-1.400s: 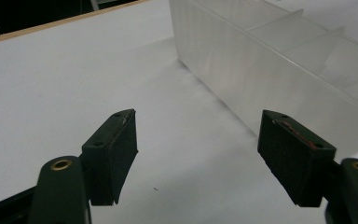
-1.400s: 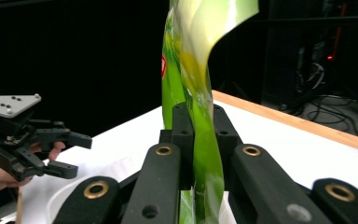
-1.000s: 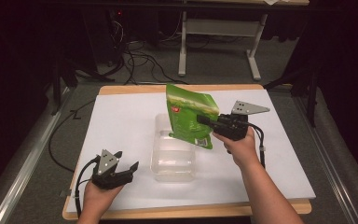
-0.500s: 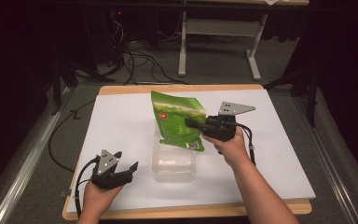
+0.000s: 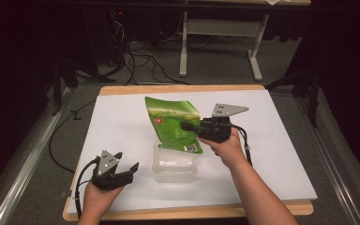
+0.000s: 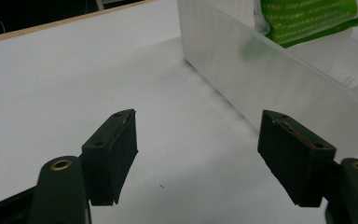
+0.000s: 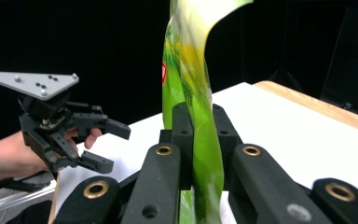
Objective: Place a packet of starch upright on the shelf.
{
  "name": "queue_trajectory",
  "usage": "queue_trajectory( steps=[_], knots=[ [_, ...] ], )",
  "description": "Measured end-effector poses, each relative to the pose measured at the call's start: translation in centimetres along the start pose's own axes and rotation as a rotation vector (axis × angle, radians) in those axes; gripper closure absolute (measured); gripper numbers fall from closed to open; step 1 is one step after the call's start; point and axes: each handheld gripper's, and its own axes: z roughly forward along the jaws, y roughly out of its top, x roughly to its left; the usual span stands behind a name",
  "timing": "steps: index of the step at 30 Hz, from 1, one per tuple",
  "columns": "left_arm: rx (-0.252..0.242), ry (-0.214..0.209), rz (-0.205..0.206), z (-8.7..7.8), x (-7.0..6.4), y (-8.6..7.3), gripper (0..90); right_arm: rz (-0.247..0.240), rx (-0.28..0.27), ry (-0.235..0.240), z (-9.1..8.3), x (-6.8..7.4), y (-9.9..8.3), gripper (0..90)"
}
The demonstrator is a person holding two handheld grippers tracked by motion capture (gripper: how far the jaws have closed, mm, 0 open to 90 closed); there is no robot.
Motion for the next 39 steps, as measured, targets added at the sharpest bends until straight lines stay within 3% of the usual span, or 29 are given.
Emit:
queue_trajectory(
  steps=[12, 18, 25, 39],
  knots=[
    [-0.003, -0.001, -0.002, -0.1, 0.0, 0.0, 28.9, 0.012, 0.067, -0.030, 2.3, 0.0, -1.5, 83.3],
    [-0.005, 0.000, -0.001, -0.1, 0.0, 0.0, 28.9, 0.036, 0.047, -0.043, 2.8, 0.3, -1.9, 77.5],
    [-0.008, -0.003, -0.002, -0.1, -0.1, 0.1, 29.5, 0.013, 0.032, -0.114, 1.2, 0.7, -1.4, 61.5],
    [-0.020, -0.009, -0.025, -0.1, 0.1, 0.2, 31.7, 0.016, 0.020, -0.182, -2.1, 0.9, -2.1, 59.8]
  ],
)
